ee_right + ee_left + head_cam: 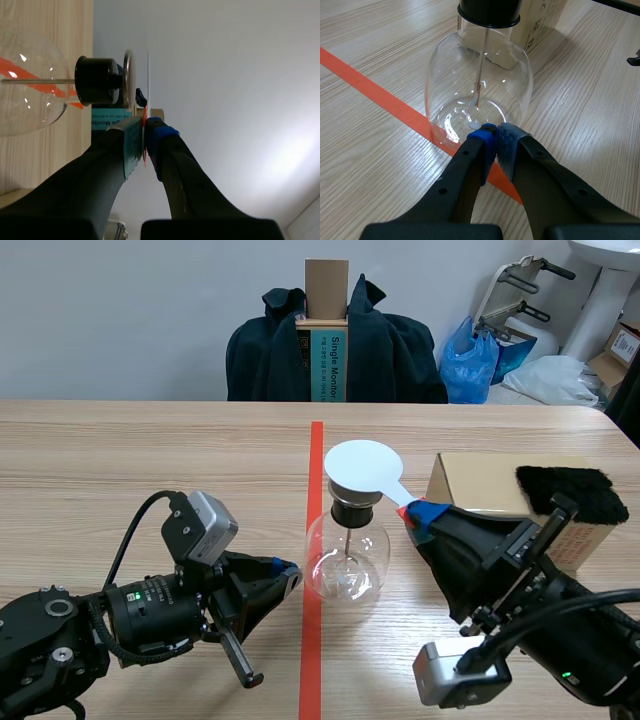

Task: Do the electroscope experiment.
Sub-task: 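Move the plate toward and away from the electroscope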

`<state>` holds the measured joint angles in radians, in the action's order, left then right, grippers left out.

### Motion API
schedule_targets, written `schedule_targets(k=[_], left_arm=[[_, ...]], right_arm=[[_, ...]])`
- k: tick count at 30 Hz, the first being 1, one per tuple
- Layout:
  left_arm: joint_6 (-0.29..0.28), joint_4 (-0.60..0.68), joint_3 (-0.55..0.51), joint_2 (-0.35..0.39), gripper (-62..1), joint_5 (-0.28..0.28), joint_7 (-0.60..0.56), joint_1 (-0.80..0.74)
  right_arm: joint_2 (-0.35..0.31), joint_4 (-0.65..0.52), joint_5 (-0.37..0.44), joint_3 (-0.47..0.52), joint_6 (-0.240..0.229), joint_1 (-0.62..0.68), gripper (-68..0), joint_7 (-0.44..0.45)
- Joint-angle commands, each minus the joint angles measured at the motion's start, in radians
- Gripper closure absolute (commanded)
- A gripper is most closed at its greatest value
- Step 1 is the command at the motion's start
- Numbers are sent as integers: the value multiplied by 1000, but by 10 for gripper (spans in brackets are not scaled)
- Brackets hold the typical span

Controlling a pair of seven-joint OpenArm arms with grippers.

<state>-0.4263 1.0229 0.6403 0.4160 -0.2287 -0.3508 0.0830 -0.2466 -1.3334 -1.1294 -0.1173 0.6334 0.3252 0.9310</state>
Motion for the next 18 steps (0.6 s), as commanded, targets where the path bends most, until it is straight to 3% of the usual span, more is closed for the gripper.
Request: schedule_targets(k=[1,18], left_arm=[[-2,23,-10,-3,-21,-13,-20,3],[-2,23,-10,-3,-21,-13,-20,3]], right_arm=[[-14,-24,15,8,10,-9,-8,13],[-14,-24,14,8,9,-9,-8,41]])
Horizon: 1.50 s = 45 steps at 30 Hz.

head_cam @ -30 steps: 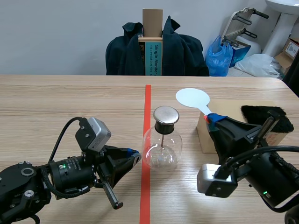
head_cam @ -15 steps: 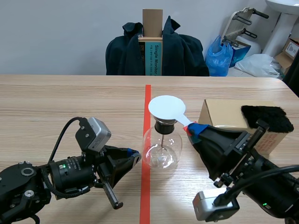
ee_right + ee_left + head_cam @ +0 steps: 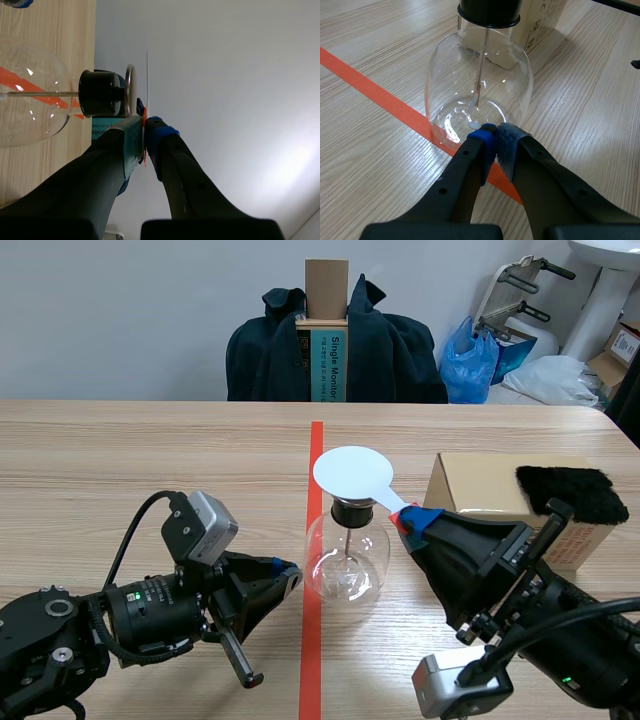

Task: Do the electroscope experiment.
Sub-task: 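Move the plate toward and away from the electroscope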

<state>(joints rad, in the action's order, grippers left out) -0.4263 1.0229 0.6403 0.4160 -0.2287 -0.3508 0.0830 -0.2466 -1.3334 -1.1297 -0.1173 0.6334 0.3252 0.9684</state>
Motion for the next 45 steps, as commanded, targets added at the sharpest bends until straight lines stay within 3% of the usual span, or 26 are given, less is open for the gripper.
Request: schedule_targets(k=[1,6,16,23,28,34,45], left_arm=[[-2,23,-10,-3,-21,-13,-20,3],[-2,23,-10,-3,-21,-13,-20,3],[-2,23,-10,-3,-21,-13,-20,3],[-2,23,-10,-3,-21,-13,-20,3],[-2,23,-10,-3,-21,-13,-20,3],[-2,23,-10,-3,-21,-13,-20,3],[-8,42,-14,21,-21,-13,-19,-2]], right_arm=[[-14,-24,14,8,9,-9,-8,-3],[-14,-24,15,8,5,-9,-8,-82],[-13,-24,19,8,2,-8,-8,-346],[-14,-24,96,13,6,-8,-8,-482],[-18,-61,227,82,10,10,-8,-475],[-79,-225,408,180,10,100,-8,-438],[-85,-460,553,399,10,222,-8,-392]])
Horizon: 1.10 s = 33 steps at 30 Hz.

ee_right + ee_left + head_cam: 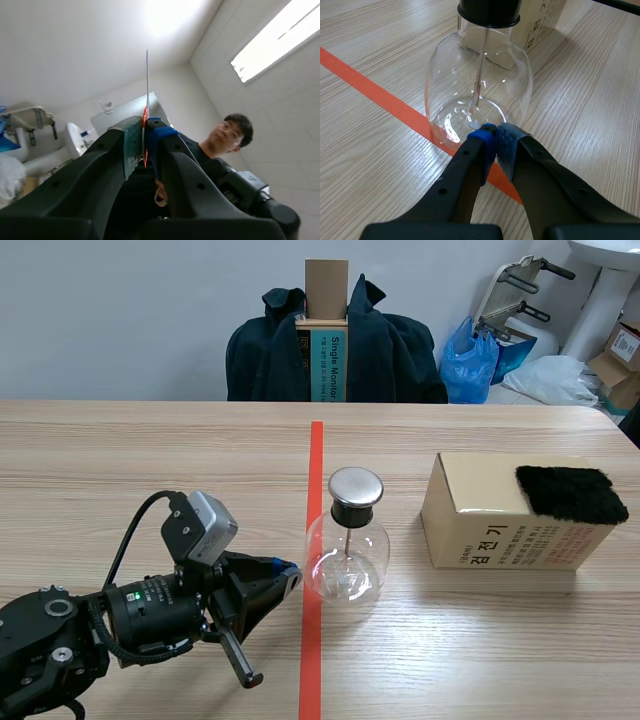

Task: Do the electroscope experiment.
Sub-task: 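Move the plate toward and away from the electroscope, then rub the plate on the fur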

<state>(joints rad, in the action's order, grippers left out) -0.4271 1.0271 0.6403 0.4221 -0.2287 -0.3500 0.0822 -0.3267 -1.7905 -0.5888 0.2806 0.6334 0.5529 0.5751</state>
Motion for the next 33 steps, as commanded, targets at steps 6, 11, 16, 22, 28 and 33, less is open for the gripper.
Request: schedule_targets(k=[6,11,16,22,28,33], left_arm=[[-12,260,-69,150,-21,-21,-20,-121],[-12,542,-218,298,-21,-68,-21,-338],[-12,736,-357,386,-23,-67,-20,-536],[-12,782,-428,387,-493,-66,-20,-603],[-2,782,-440,387,-623,-66,-19,-600],[-1,782,-441,385,-623,-66,-16,-600]], right_arm=[[-5,-21,66,68,10,2,-8,15],[-5,-21,134,117,10,1,-8,15],[-6,-20,156,137,10,1,-8,1],[-5,-9,154,137,8,1,-8,-34],[22,104,67,130,-32,-18,-8,10],[66,275,-66,98,-32,-78,-8,86]])
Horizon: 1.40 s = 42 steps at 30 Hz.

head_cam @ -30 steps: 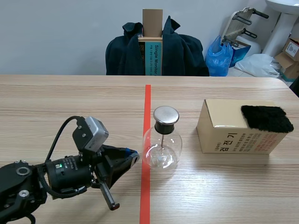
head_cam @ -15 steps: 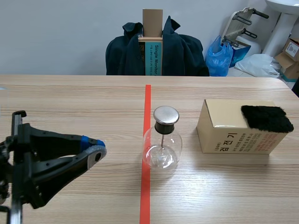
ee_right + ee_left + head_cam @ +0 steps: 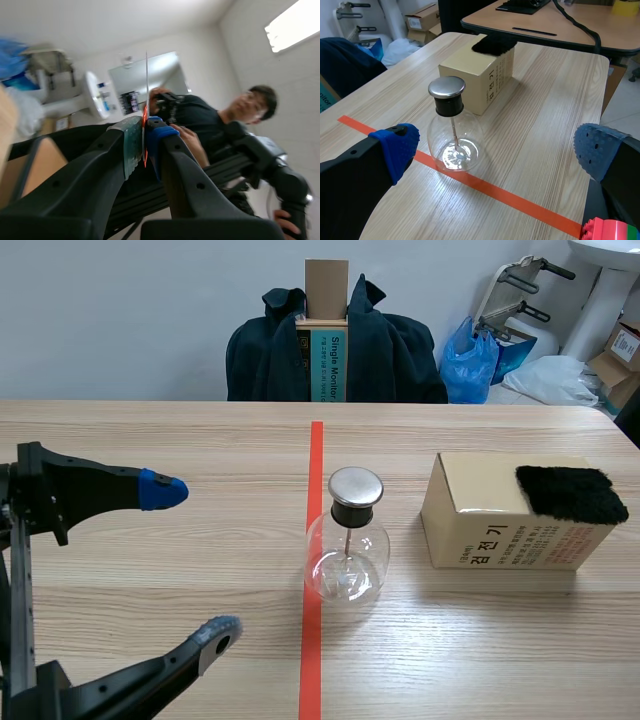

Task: Do the electroscope experiment.
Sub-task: 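Rub the plate on the fur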

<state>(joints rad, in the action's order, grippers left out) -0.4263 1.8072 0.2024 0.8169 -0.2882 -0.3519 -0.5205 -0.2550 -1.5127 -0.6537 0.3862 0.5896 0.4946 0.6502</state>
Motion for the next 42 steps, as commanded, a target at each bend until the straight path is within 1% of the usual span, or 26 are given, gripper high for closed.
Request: schedule_targets(k=[1,4,7,11,13,17,19,22,24,26,28,33,35,37,38,40,42], left_arm=[[-1,2,-3,-10,-623,-6,-12,3],[2,2,-3,-14,-623,-6,-10,3],[21,2,-3,-21,-623,-6,5,3],[22,2,-3,-21,-623,-6,11,3],[22,2,-3,-21,-623,-6,12,3],[22,2,-3,-21,-623,-3,13,3],[22,2,-3,-21,-623,-3,13,3],[22,2,-3,-21,-623,-3,13,3],[22,2,-3,-21,-623,-3,13,3],[22,2,-3,-21,-623,2,12,3],[22,2,-3,-21,-623,5,12,3],[22,2,-3,-21,-623,17,12,3],[24,2,-3,-21,-623,20,12,3],[24,2,-3,-21,-623,23,12,3],[24,2,-3,-21,-623,23,12,3],[24,2,-3,-21,-623,23,12,3],[24,2,-3,-21,-623,24,12,3]], right_arm=[[1,30,-24,-16,11,-33,-8,29],[10,124,-91,-44,8,-63,-8,72],[17,196,-157,-62,-3,-80,-8,105],[18,261,-231,-74,-56,-82,-8,155],[18,283,-256,-74,-77,-81,-8,181],[17,310,-283,-73,-101,-81,-8,188],[16,315,-288,-73,-121,-81,-8,183],[14,327,-300,-73,-134,-81,-8,183],[14,329,-301,-73,-150,-81,-8,183],[11,329,-301,-73,-153,-81,-8,185],[0,329,-304,-73,-158,-82,-8,192],[-37,330,-306,-73,-203,-102,-8,190],[-40,330,-323,-73,-217,-109,-8,186],[-41,330,-361,-73,-217,-109,-8,188],[-41,330,-377,-73,-217,-109,-8,201],[-41,330,-398,-73,-217,-110,-8,254],[-41,330,-399,-73,-217,-110,-8,298]])
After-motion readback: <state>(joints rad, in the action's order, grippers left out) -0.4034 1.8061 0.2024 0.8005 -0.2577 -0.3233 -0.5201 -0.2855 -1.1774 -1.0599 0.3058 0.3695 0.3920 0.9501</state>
